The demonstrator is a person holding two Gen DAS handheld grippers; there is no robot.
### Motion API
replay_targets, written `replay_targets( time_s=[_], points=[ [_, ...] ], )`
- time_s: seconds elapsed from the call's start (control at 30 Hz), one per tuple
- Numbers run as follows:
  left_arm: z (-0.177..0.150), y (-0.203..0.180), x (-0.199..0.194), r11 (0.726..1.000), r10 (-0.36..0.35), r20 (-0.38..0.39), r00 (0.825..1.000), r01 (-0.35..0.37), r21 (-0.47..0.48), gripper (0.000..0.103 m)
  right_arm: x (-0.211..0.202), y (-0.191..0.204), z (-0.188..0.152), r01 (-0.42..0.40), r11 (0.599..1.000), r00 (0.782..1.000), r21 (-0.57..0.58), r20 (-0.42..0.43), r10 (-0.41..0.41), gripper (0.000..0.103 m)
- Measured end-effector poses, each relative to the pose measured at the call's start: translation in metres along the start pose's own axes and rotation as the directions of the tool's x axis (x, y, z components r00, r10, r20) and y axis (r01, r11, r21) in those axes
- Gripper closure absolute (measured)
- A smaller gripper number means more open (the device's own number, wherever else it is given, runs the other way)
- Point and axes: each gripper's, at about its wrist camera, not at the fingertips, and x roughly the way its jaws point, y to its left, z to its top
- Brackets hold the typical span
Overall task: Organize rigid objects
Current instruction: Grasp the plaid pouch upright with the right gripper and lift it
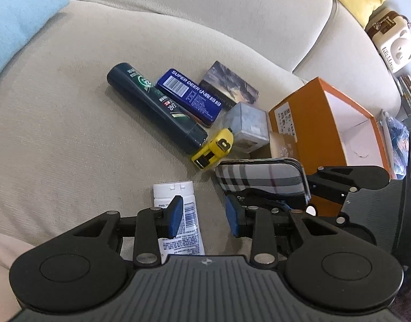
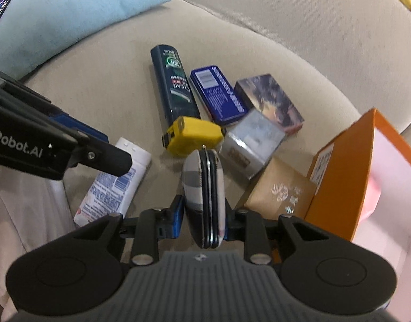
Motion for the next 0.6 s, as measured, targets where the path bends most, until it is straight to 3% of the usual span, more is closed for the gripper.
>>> replay_targets(
  time_s=[0.27, 0.6],
  points=[
    [0.008, -0.005, 0.006, 1.000, 0.005, -0.003, 1.000, -0.005, 0.011, 0.064, -0.010, -0.017, 0.006, -0.074, 0.993, 0.997, 0.092, 0.023, 0.072, 0.083],
    [0.047, -0.012, -0.007, 0.997, -0.007, 0.073, 0.997, 0.001, 0.080, 0.064, -0.016, -0.038, 0.024, -0.087, 0.979, 0.994, 0.184, 0.088, 0.071, 0.083]
  ],
)
